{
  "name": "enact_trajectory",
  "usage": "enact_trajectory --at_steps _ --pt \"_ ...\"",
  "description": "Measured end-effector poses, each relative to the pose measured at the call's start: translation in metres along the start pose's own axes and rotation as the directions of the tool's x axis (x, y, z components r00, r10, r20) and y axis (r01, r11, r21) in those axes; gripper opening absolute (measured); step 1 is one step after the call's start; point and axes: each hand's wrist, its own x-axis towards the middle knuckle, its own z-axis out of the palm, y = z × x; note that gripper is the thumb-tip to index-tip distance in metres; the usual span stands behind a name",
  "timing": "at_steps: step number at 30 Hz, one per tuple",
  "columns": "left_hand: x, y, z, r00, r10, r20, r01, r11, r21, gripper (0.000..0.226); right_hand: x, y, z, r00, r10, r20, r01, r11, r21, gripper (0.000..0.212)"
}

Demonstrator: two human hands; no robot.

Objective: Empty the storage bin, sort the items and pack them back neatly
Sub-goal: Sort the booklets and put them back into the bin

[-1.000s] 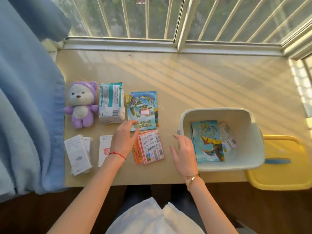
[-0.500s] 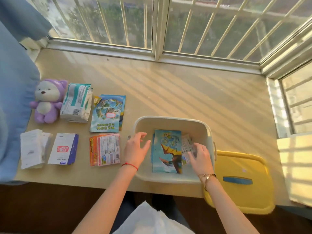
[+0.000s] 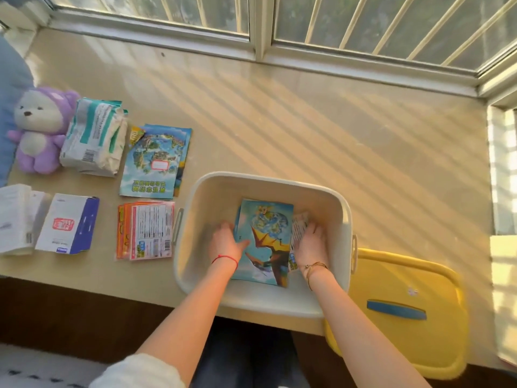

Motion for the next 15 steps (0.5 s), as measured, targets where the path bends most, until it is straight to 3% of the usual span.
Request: enact_trajectory --at_steps 5,11,15 --pt "0.005 0.000 0.008 0.997 -0.024 -0.079 0.022 0.999 -0.030 0.050 0.002 -0.004 0.004 0.999 0.004 -0.049 -0.008 0.996 -0.091 0.047" --pt "0.012 -0.008 0.002 0.996 -0.045 -0.079 0.038 0.996 -0.086 0.038 -0.002 -0.007 -0.001 0.996 0.057 -0.074 -0.058 0.998 -0.002 0.060" --pt "0.011 -0.009 -0.006 0.996 -0.050 -0.077 0.040 0.991 -0.126 0.028 -0.003 -0.005 0.000 0.996 0.068 -0.059 -0.065 0.996 0.060 0.055"
